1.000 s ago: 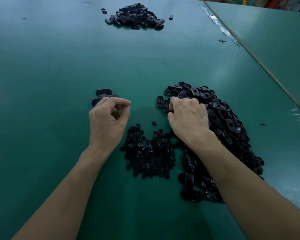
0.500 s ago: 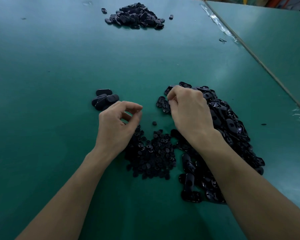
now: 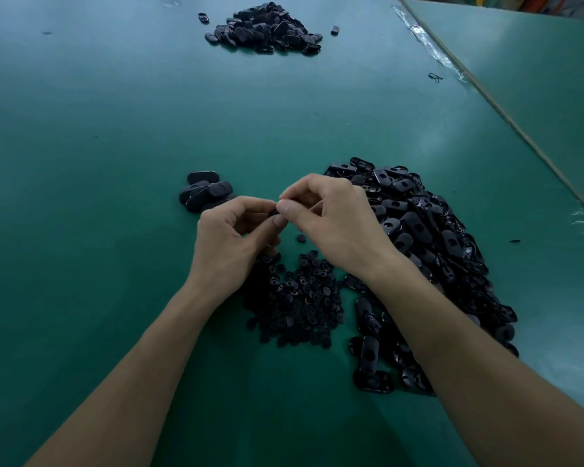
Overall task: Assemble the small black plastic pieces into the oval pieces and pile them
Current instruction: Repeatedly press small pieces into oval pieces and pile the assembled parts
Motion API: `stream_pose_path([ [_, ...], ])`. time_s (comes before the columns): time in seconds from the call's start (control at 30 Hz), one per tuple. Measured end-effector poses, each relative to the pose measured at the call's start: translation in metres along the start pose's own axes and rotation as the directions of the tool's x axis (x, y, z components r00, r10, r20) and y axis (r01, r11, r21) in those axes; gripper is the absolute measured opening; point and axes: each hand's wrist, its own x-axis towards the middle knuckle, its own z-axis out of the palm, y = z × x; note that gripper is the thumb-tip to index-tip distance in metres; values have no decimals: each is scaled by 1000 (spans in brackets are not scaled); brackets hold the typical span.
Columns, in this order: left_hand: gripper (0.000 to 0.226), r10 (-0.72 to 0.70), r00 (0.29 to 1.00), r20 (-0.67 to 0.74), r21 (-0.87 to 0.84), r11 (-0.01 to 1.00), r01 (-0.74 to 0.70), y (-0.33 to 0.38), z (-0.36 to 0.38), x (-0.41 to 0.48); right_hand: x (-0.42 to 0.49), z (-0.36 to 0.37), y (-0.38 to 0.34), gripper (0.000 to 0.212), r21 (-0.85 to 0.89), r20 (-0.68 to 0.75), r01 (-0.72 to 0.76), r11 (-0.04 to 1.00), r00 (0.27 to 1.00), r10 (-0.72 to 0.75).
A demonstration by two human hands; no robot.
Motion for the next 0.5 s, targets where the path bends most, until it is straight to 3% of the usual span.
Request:
stream_pose_path([
  [0.33, 10, -30, 1000, -8, -116, 993, 29, -1, 0, -1, 0, -2, 11, 3, 147, 2, -8, 989, 1000, 7],
  [0.5, 14, -58, 998, -32, -187, 981, 51, -1, 0, 0, 1, 1, 14, 16, 130, -25, -60, 990, 998, 63],
])
